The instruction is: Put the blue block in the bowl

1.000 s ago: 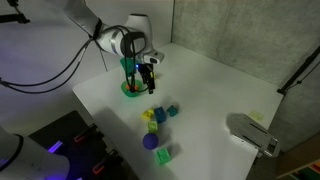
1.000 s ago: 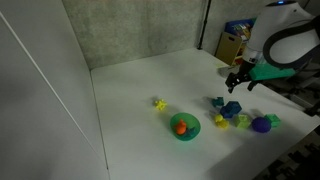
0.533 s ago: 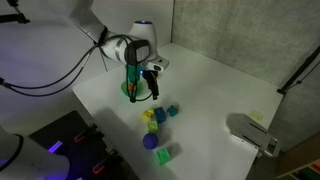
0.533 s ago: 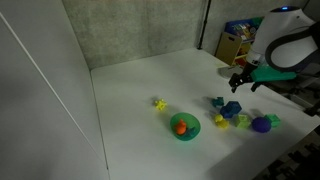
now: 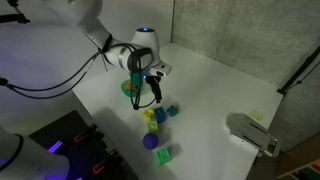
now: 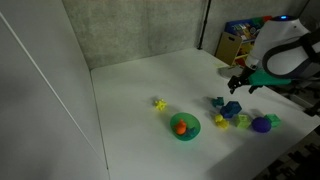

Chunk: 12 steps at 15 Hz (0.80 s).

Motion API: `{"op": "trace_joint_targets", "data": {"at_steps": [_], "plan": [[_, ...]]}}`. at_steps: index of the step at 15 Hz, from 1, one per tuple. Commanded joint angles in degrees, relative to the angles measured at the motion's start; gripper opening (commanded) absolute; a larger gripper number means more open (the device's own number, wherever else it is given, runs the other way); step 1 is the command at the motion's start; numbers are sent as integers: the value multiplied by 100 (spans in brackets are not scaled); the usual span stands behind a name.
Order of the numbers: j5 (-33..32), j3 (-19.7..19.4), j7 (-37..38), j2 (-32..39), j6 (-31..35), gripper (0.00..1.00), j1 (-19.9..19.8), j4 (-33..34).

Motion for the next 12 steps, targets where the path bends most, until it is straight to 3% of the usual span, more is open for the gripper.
{"op": "trace_joint_targets", "data": {"at_steps": [1,6,12], "plan": [[51,-257,59,405,537,100,102,61],[414,-409,-150,1031,1274,100,183,96],[952,-518,-345,1493,1493,100,394,131]]}}
